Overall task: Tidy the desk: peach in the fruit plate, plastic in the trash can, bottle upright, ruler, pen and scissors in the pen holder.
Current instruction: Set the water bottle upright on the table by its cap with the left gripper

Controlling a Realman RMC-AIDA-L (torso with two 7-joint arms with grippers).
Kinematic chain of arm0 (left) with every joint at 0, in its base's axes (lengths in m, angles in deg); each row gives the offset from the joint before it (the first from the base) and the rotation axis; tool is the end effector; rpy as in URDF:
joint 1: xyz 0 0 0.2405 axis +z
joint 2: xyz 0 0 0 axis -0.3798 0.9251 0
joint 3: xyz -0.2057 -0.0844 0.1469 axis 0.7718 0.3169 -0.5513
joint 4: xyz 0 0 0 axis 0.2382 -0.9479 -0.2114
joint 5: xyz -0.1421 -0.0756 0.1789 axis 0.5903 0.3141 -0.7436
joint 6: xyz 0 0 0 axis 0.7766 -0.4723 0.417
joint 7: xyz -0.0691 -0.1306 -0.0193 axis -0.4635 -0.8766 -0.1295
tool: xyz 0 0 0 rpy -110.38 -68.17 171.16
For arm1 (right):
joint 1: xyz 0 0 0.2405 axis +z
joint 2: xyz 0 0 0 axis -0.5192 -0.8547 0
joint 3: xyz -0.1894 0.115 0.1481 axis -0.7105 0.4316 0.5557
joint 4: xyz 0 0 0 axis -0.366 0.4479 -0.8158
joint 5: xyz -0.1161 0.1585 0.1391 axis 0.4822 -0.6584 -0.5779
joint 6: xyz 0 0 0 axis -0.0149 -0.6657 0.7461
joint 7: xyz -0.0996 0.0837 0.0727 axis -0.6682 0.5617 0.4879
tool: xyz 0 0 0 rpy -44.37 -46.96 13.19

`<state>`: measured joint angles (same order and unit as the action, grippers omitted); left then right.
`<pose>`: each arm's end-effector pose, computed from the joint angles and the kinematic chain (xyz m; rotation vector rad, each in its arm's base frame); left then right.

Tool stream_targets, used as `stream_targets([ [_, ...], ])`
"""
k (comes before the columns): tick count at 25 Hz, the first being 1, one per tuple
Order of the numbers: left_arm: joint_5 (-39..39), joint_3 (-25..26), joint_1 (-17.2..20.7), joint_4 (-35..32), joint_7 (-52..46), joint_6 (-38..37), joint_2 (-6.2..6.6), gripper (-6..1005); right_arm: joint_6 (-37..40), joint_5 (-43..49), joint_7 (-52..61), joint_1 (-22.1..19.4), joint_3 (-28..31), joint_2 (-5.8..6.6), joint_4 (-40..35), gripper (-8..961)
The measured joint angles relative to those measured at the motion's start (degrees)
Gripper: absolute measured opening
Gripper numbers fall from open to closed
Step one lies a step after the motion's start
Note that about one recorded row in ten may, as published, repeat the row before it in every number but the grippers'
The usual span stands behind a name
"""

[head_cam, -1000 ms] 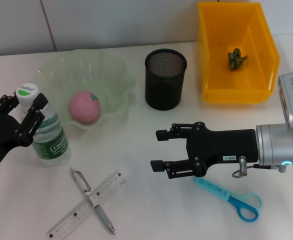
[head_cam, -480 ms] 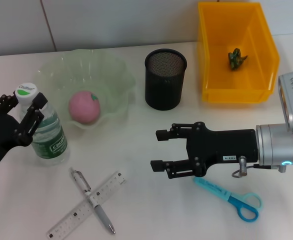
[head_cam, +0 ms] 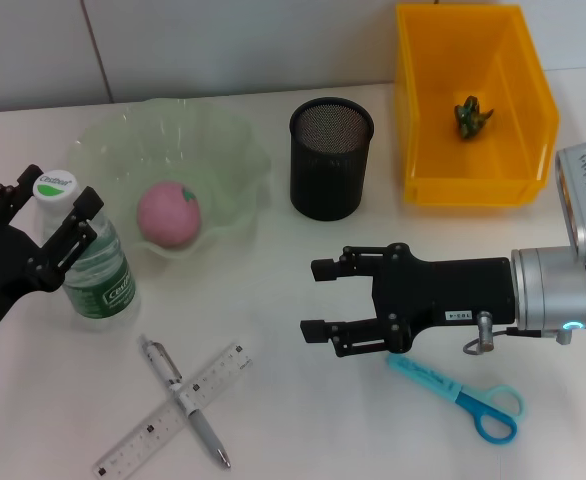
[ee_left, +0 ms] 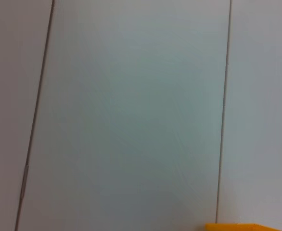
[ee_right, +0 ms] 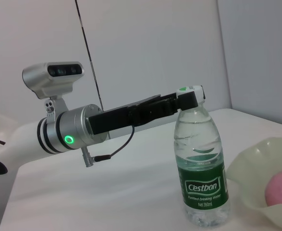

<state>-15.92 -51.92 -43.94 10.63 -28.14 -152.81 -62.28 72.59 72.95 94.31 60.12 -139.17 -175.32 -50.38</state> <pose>-0.3381 0.2969 -0.0341 -1.9680 -0.4561 -1.0683 0.2637 0.3413 -0.0610 -2.8626 0.4085 0.7761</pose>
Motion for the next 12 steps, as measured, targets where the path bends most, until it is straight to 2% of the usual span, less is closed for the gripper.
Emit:
stream_targets([
  [8, -0.43, -0.23, 0.11, -0.07, -0.57, -0.36, 0.11, 796, 0.01, -0.01, 0.00, -0.01, 0.00, 0.00, 0.00, 770],
  [12, -0.40, -0.25, 0.52, -0.60, -1.75, -1.53, 0.33, 795, 0.03, -0.01, 0.01, -0.02, 0.00, 0.00, 0.00, 769],
])
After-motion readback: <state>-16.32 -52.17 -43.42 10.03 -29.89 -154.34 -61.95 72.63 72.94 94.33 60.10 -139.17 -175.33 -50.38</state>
